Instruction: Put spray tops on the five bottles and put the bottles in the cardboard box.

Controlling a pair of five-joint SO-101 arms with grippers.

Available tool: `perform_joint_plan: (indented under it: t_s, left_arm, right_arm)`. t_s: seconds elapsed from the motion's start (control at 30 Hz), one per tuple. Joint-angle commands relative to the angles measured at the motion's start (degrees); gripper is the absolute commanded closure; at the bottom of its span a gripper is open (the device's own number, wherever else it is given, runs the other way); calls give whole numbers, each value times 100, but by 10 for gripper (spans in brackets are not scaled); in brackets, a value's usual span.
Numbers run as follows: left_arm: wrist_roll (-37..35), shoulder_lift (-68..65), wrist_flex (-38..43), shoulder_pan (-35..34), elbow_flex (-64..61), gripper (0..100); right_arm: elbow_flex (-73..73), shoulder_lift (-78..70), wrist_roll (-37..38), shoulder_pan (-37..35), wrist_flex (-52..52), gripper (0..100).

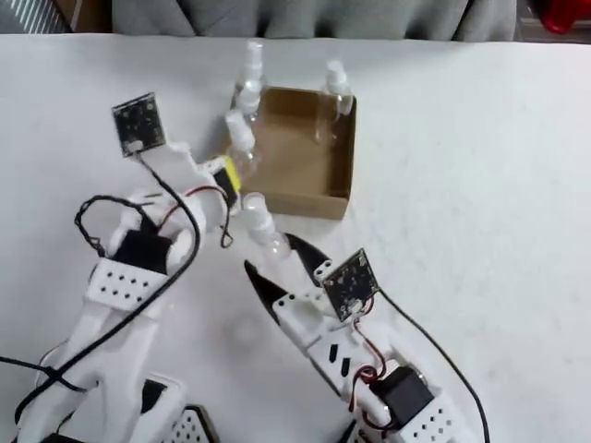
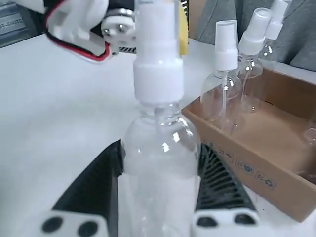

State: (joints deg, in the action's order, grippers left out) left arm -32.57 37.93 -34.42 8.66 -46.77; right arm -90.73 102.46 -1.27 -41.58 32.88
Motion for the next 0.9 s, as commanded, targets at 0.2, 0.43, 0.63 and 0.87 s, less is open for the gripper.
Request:
perform_joint_plan:
  t_s: [0.2, 0.43, 0.63, 0.87]
  left_arm:
    - [-9, 1024, -114, -145, -123, 978]
    - [264, 1991, -229, -145, -870, 978]
    - [404, 2826, -527, 180, -1538, 978]
    - [404, 4435, -738, 971, -2453, 978]
  right_arm:
    - [352, 66, 35, -22, 13, 984]
    - [352, 66, 35, 418, -163, 984]
    - [378, 66, 26, 778, -338, 984]
    - [422, 66, -730, 1516, -549, 984]
